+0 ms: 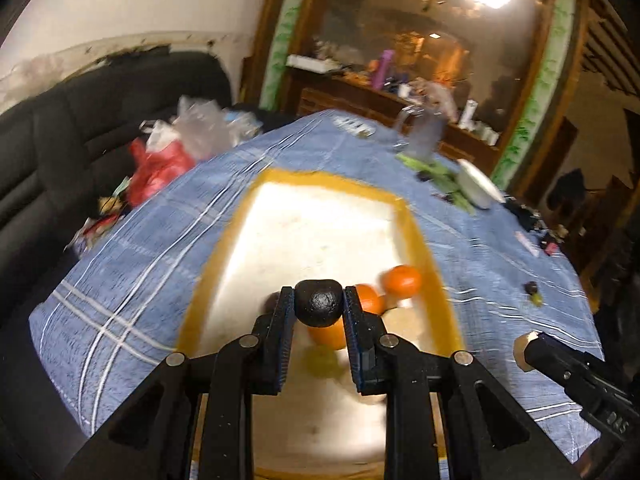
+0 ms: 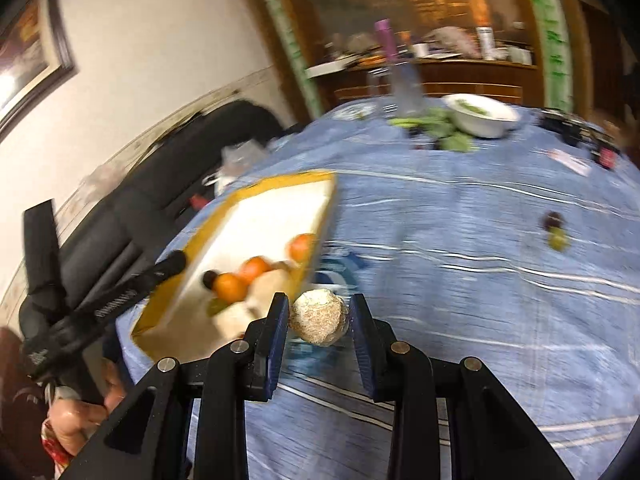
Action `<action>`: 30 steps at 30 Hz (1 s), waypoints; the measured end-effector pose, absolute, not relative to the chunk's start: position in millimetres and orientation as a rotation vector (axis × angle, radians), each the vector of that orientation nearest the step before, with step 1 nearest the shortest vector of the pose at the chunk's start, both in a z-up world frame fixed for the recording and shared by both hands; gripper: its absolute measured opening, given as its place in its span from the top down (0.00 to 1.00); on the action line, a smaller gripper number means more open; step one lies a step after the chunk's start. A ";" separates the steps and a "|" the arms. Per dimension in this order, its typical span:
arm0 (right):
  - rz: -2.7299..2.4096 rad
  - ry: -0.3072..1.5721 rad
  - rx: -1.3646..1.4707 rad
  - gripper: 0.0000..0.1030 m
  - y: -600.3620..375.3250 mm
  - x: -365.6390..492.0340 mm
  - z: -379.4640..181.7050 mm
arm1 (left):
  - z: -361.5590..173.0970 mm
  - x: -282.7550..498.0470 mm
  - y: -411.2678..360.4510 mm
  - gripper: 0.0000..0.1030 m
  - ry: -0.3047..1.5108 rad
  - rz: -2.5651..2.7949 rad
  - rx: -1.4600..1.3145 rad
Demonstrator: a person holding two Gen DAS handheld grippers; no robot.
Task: Organize fruits
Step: 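Carry the plum and bun over the tray while both tools release them inside, then move both open tools toward the last dark plum and green grape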
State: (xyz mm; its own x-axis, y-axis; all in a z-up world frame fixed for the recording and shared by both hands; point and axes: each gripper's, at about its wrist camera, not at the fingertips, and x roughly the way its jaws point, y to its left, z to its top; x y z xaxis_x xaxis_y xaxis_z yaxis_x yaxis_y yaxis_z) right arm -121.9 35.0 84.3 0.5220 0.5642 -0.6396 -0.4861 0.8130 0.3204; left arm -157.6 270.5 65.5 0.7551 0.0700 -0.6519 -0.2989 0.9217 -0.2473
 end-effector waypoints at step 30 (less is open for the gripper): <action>0.725 0.784 -0.054 0.47 93.3 -156.8 71.3 | 89.7 -172.7 272.0 0.31 0.627 0.173 -0.416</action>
State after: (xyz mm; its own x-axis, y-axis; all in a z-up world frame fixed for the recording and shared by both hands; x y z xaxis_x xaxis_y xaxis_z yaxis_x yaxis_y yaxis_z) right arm -156.8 93.3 71.3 0.4822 0.5748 -0.6611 -0.6136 0.7602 0.2135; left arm -172.7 272.0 89.7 0.7988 0.0322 -0.6007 -0.2806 0.9032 -0.3247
